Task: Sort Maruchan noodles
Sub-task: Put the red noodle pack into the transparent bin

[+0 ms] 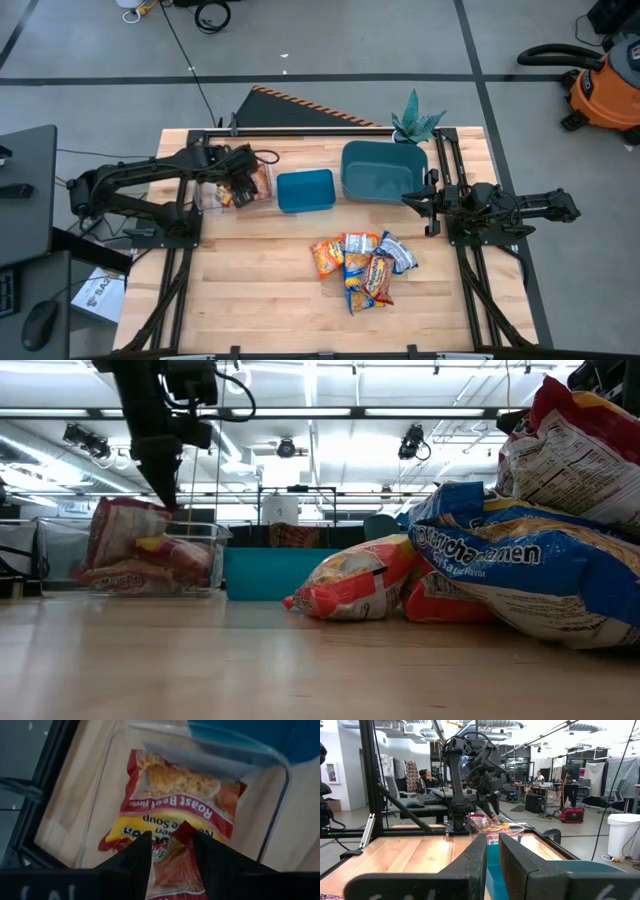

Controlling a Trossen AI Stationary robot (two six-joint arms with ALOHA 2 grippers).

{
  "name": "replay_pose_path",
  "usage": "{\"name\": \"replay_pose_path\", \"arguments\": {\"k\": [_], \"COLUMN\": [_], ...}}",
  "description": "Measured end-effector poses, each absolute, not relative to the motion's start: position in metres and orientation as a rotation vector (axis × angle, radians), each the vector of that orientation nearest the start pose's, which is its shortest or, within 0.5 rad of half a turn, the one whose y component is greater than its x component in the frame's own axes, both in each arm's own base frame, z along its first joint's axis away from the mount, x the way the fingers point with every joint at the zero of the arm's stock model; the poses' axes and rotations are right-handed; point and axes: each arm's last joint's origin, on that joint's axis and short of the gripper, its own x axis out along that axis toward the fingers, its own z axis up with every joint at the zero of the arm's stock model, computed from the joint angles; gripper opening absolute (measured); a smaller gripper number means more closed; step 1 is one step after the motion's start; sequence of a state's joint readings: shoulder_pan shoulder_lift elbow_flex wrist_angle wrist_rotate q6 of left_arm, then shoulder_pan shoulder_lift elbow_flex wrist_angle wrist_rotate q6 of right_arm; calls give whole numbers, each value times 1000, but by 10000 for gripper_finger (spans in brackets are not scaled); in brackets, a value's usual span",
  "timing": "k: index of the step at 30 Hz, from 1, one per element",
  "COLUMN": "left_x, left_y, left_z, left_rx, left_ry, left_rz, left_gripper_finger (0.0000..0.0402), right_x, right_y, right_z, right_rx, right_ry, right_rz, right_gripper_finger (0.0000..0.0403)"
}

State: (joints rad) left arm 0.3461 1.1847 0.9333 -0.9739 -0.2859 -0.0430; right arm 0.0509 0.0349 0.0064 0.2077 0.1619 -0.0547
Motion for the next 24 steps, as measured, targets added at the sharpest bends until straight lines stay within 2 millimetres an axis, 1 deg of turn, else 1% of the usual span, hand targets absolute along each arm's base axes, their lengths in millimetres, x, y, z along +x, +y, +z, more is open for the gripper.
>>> {"name": "replay_pose_path", "arguments": {"k": [4,8,13,16,19,24], "left_x": [196,208,228,241,256,287], "left_y": [70,60,37,20,2,-32], "left_z": [256,260,269,272,267,245], "left_rx": [-74,3,77,53,16,18], "left_ry": [1194,1116,932,829,780,741], "left_rz": [514,440,329,285,230,110], "left_gripper_finger": [153,153,153,153,153,153], "right_x": [98,98,98,98,98,98], "right_y": [0,0,0,0,0,0], "right_z": [183,183,183,183,183,183], "right_rx": [-36,-36,-36,-36,-36,-35], "right_ry": [-175,-175,-175,-175,-175,-176], "right_rz": [-116,-116,-116,-116,-116,-116], "right_gripper_finger": [55,55,55,55,55,55]}}
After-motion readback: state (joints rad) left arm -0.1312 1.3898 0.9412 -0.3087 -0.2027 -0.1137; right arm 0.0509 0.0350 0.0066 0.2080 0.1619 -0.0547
